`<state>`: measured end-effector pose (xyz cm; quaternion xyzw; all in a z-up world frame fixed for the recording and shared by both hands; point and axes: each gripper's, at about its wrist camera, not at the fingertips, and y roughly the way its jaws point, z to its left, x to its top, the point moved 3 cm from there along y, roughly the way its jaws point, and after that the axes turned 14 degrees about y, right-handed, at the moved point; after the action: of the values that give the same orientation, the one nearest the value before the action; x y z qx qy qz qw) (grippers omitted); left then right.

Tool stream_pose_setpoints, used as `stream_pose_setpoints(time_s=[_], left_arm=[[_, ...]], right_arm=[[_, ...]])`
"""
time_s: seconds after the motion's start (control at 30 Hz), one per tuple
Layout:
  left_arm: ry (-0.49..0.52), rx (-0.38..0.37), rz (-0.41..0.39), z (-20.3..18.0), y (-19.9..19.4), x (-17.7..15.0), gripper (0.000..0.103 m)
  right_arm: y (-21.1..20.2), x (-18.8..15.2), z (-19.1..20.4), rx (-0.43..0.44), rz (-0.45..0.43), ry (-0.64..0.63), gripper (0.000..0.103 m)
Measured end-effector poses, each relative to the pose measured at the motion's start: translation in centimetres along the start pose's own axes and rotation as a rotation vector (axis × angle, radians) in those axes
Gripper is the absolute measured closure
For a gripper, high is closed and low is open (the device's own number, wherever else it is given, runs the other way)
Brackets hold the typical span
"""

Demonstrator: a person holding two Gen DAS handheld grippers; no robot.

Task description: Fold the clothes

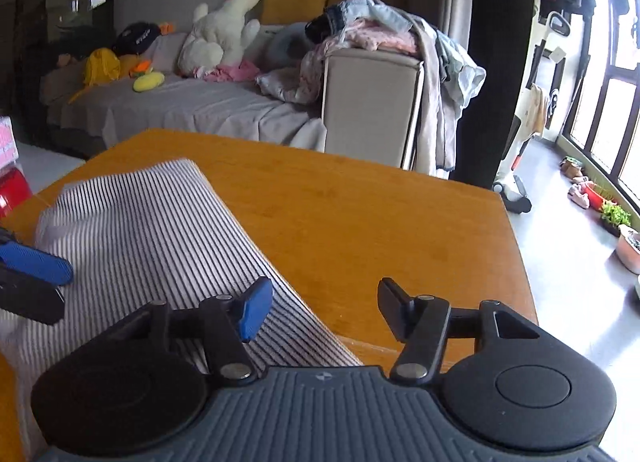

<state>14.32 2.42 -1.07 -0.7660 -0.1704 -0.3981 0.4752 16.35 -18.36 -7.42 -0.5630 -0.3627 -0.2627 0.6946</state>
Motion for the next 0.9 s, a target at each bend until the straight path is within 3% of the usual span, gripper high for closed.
stream_pose_setpoints(time_s=[0.07,0.33,0.63,0.7,0.8,0.9], left_arm=[[0.013,0.012,0.004,0.2,0.4,-0.1,0.045],[0.069,0.099,-0.012,1.8,1.7,0.6,0.048],[0.086,0.16,-0.023,3.4,1.6,1.0,0.048],[0.079,0.162,-0.023,3.5,1.1,0.9,0.047],[0.068,0.171,-0.033,3.3,-0.4,0.4,0.043],[0.058,0.183,-0.047,2.9,-2.3,-0.4,0.029]], right_arm=[[-0.2,-0.6,-0.4,0.006,0.001,0.027,0.044],[-3.8,-3.3,-0.5,0.022,-0.004,0.06,0.044],[-8.4,-6.8,4.0,0.172,0.03,0.026,0.044],[-8.9,-6.6,4.3,0.174,0.02,0.013,0.039],[-9.6,-5.6,4.1,0.178,-0.011,0.021,0.021],[-10.1,-5.0,4.2,0.194,-0.047,0.026,0.02]])
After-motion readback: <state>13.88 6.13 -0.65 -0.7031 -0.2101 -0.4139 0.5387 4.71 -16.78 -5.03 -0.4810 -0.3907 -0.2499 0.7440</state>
